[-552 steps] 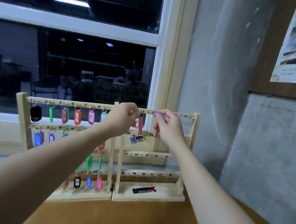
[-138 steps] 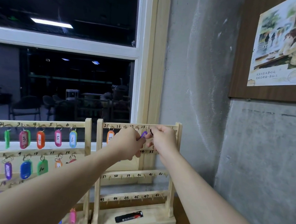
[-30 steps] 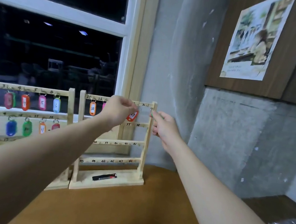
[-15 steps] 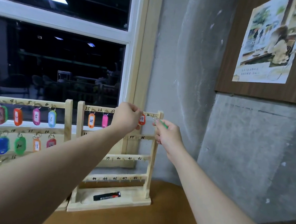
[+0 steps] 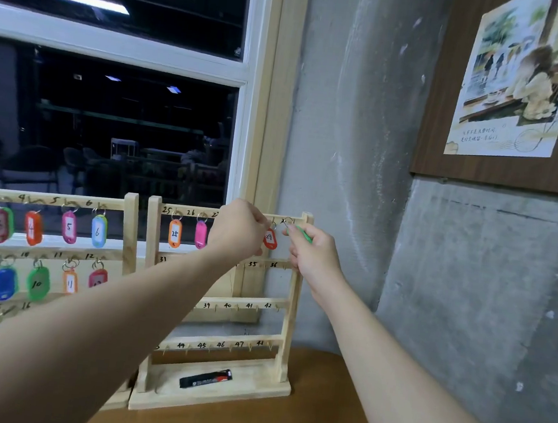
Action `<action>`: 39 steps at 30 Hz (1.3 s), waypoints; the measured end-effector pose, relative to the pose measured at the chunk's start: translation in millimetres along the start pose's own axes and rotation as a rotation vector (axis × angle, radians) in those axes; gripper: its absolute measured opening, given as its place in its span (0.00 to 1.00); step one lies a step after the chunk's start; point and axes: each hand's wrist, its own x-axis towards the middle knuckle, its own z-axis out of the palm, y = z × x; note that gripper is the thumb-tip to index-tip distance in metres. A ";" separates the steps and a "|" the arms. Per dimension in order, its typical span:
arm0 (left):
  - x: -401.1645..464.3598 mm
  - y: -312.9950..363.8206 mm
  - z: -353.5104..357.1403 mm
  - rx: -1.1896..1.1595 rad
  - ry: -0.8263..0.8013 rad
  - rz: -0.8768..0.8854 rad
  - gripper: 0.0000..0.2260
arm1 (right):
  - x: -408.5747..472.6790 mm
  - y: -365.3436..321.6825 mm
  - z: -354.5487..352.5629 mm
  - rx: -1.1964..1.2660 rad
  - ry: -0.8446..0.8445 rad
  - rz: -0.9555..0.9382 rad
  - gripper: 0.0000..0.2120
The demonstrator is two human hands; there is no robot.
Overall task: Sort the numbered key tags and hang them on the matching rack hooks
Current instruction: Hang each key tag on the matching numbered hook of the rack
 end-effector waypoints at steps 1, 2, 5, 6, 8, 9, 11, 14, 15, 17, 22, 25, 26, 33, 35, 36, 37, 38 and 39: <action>-0.7 -0.7 -0.1 -0.003 -0.001 0.010 0.10 | 0.0 -2.0 1.1 0.014 -0.004 0.003 0.11; -1.3 -1.5 -0.2 -0.013 -0.001 0.020 0.10 | 0.4 -3.9 2.2 0.026 -0.009 0.004 0.12; -2.7 -6.9 1.5 -0.073 -0.014 0.044 0.08 | 5.3 -10.6 6.6 -0.040 -0.044 -0.015 0.11; -3.0 -9.5 2.9 -0.093 -0.018 0.051 0.07 | 9.1 -11.1 9.7 -0.095 -0.048 -0.024 0.11; -3.7 -14.2 5.9 -0.124 -0.011 0.059 0.05 | 15.5 -12.0 15.7 -0.202 -0.050 -0.032 0.12; -4.2 -16.4 7.2 -0.132 -0.003 0.068 0.04 | 18.8 -11.3 18.3 -0.230 -0.054 -0.028 0.13; -6.0 -19.7 9.2 -0.138 0.014 0.093 0.03 | 22.3 -10.9 21.2 -0.260 -0.066 -0.015 0.13; -10.6 -23.6 10.1 -0.151 0.024 0.109 0.05 | 22.8 -7.7 20.7 -0.317 -0.046 0.003 0.12; -12.0 -25.7 10.6 -0.148 0.030 0.108 0.06 | 22.9 -4.6 20.5 -0.336 -0.039 0.011 0.13; -15.0 -30.2 11.1 -0.143 0.034 0.105 0.08 | 19.9 -0.3 20.2 -0.328 -0.036 0.035 0.13; -20.7 -40.6 7.9 -0.157 0.013 0.071 0.08 | -1.0 3.3 14.7 -0.240 -0.103 0.098 0.14; -28.2 -48.0 5.3 -0.146 -0.002 0.050 0.05 | -22.4 15.9 4.5 -0.266 -0.139 0.147 0.15; -33.1 -50.5 4.1 -0.148 -0.016 0.046 0.06 | -31.5 22.1 -0.5 -0.277 -0.144 0.171 0.15; -91.3 -68.2 4.3 -0.080 -0.242 0.003 0.08 | -117.3 63.7 -61.7 -0.394 -0.132 0.307 0.15; -115.9 -73.3 9.1 -0.063 -0.318 -0.003 0.06 | -147.0 67.5 -87.2 -0.428 -0.096 0.332 0.15; -128.0 -75.2 11.8 -0.045 -0.360 -0.004 0.06 | -161.6 68.3 -99.8 -0.443 -0.076 0.338 0.15; -141.5 -77.6 16.6 -0.022 -0.414 -0.008 0.06 | -177.2 70.7 -113.6 -0.455 -0.049 0.353 0.15; -155.6 -79.0 22.3 0.002 -0.470 -0.003 0.06 | -192.8 73.5 -127.2 -0.465 -0.020 0.372 0.15; -170.0 -80.4 29.2 0.021 -0.520 0.009 0.05 | -209.0 77.6 -141.3 -0.476 0.009 0.398 0.15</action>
